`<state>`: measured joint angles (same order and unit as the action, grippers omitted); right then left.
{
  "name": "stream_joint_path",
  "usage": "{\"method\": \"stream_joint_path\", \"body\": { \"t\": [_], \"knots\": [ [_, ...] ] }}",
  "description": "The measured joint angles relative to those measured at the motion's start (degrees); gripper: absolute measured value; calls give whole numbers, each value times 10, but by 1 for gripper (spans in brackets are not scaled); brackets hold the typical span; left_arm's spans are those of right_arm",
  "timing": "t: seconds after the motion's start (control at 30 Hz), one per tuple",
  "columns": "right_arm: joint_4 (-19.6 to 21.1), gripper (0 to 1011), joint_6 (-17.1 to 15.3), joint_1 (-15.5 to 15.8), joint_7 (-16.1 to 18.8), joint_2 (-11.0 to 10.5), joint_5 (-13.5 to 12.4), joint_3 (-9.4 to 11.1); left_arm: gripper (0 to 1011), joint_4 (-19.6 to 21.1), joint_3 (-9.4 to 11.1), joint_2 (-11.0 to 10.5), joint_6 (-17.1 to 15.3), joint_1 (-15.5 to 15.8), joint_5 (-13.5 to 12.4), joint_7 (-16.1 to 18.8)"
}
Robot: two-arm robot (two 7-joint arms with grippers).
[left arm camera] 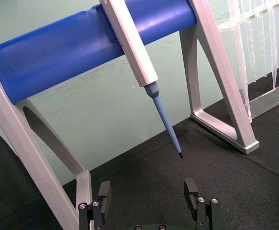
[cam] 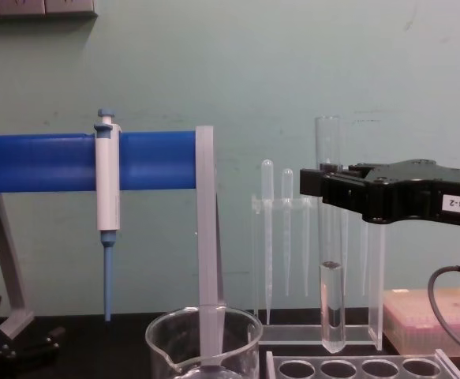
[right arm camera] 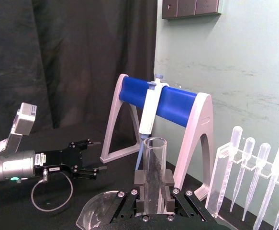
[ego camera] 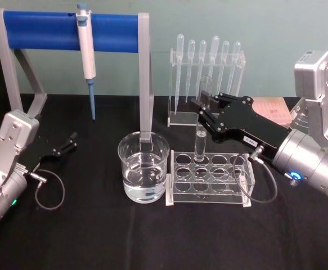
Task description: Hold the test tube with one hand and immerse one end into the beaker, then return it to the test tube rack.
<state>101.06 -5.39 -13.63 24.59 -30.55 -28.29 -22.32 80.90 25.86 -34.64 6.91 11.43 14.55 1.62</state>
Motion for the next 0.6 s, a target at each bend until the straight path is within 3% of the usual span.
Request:
{"method": "stream_joint_path", "body": {
  "t": [0.6],
  "knots": [
    [0,225,0,0,0,0,0,0,1000,0,0,0,0,0,0,0]
  ]
}}
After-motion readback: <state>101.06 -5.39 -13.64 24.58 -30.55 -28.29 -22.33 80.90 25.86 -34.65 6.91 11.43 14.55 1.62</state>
